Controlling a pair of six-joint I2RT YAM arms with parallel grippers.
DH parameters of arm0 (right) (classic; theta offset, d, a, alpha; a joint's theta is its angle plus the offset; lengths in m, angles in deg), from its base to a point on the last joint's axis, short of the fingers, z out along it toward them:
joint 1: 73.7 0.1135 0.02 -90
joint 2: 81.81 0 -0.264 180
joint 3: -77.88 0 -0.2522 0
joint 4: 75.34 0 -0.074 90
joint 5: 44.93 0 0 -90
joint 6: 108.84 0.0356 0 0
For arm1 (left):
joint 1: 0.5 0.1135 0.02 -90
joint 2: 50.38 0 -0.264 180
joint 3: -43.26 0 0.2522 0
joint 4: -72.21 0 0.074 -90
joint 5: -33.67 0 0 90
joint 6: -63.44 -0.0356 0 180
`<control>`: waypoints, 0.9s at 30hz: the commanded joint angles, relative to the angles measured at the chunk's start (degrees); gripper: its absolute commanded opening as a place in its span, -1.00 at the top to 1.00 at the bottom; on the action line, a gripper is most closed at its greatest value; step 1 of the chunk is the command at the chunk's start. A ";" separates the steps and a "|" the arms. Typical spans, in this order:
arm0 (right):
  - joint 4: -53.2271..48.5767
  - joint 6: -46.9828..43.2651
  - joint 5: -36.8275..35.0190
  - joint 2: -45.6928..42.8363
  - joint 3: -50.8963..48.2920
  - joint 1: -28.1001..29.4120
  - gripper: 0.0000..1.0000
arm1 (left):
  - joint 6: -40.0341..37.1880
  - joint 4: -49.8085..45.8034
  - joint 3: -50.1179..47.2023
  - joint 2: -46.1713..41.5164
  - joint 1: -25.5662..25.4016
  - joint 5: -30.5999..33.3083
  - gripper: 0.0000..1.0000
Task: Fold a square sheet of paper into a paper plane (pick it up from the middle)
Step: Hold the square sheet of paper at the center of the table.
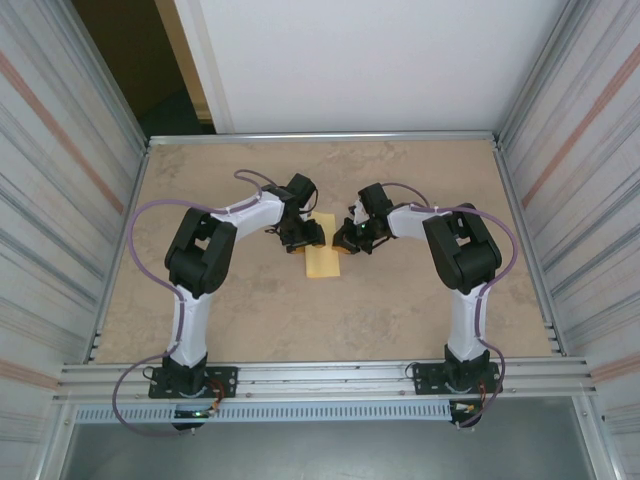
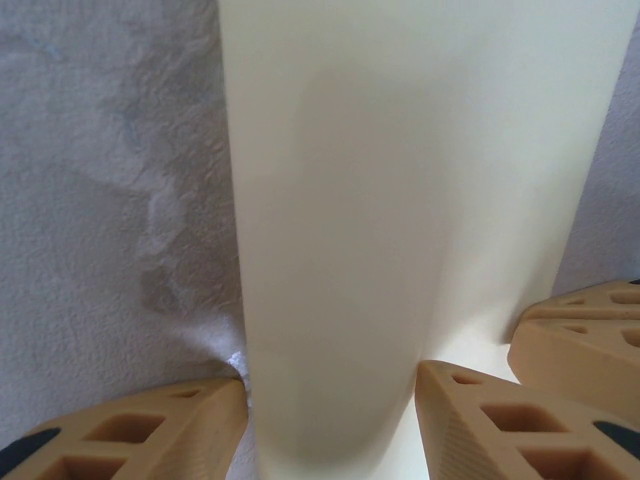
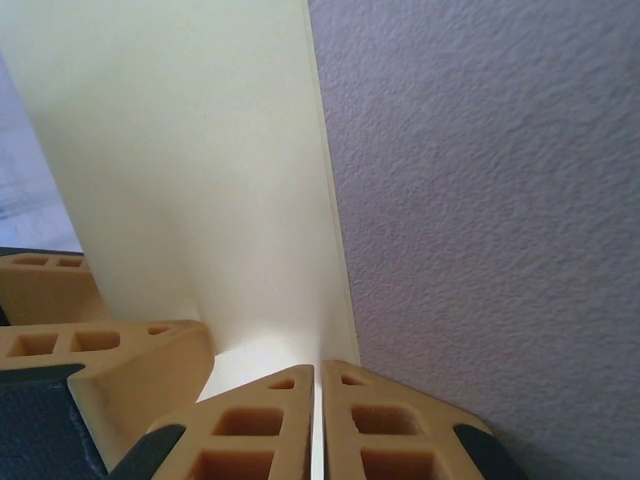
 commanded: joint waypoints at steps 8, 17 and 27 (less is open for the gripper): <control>-10.69 -4.01 -7.03 4.49 1.01 0.30 0.83 | -1.55 2.93 -5.40 3.14 0.69 0.97 -0.08; -13.08 -4.23 -10.57 6.41 1.43 0.67 0.90 | -3.52 7.05 -6.43 -15.46 4.39 2.21 -0.03; -13.29 -3.68 -12.20 7.40 1.10 0.84 0.99 | 1.46 24.96 -12.93 -16.56 1.63 -16.02 0.44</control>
